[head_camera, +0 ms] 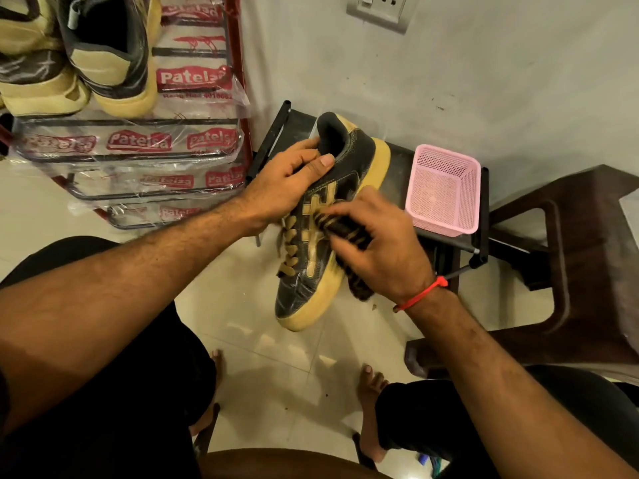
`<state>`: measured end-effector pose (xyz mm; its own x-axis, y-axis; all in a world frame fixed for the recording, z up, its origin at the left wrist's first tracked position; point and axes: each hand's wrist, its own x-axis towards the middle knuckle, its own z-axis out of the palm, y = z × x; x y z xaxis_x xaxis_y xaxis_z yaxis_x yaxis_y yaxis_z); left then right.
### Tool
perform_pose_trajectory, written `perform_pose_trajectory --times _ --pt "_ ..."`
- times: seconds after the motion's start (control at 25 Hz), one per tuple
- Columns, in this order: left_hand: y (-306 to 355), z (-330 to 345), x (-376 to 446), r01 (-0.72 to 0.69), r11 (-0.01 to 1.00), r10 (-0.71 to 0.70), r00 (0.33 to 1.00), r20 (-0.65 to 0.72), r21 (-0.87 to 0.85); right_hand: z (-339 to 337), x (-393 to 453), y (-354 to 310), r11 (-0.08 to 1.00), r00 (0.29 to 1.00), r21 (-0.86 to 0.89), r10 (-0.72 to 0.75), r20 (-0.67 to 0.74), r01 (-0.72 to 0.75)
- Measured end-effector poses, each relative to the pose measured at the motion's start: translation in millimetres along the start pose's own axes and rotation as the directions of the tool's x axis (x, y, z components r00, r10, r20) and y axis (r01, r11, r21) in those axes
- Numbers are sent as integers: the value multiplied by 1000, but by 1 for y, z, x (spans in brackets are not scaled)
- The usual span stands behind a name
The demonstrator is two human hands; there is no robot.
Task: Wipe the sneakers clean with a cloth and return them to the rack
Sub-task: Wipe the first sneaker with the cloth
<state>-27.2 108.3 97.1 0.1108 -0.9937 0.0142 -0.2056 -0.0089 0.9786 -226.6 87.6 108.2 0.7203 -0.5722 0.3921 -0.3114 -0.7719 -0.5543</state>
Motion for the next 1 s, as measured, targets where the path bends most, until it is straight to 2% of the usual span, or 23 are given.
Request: perform_pose_trajectory --times 0.08,0.16,0.24,0.32,0.36,0.4,0.48,0.52,0.6,0.64,0.68,0.76,0.84,0.88,0.92,1.0 --pt "0 -5 2 9 1000 -10 1000 21 19 2 -1 -1 996 989 -26 -76 124 80" --pt "-1 -5 3 19 1000 -20 996 86 17 -3 1 2 988 981 -75 -125 148 137" --pt "-2 -2 3 16 1000 -16 991 130 -1 -12 4 9 984 994 -142 -103 33 106" --pt "1 0 3 34 999 -31 989 142 -20 -25 8 18 981 983 -195 -24 -183 -12" --pt "3 0 4 58 997 -53 991 125 -43 -29 10 21 980 969 -188 17 -246 -65" --pt "5 -2 5 83 993 -75 993 96 -79 -28 9 20 982 967 -165 44 -250 -87" --pt "7 -9 7 111 983 -110 994 11 -145 -13 2 6 994 995 -111 -11 -101 0" --pt "7 -13 7 122 981 -125 992 -14 -148 -2 -4 -6 990 994 -87 -110 20 112" --pt "8 -17 5 137 987 -137 991 9 -86 10 -12 -25 940 920 -51 -316 231 336" --pt "9 -17 4 139 989 -137 990 43 -49 7 -9 -23 928 903 -47 -345 256 369" --pt "9 -14 4 138 990 -135 988 70 -33 1 -4 -16 938 921 -68 -317 224 340" --pt "11 -10 7 126 990 -122 991 57 -64 -14 6 1 971 979 -135 -186 82 196" --pt "11 -9 11 115 989 -115 993 2 -90 -13 7 4 979 995 -181 -98 -8 95" --pt "11 -9 12 117 990 -118 993 -12 -72 -4 3 -4 977 993 -180 -118 11 118" --pt "10 -9 11 124 992 -124 992 -15 -33 8 -4 -15 968 979 -153 -191 75 200" --pt "7 -8 9 145 988 -146 989 5 54 23 -15 -33 923 911 -95 -345 227 374"
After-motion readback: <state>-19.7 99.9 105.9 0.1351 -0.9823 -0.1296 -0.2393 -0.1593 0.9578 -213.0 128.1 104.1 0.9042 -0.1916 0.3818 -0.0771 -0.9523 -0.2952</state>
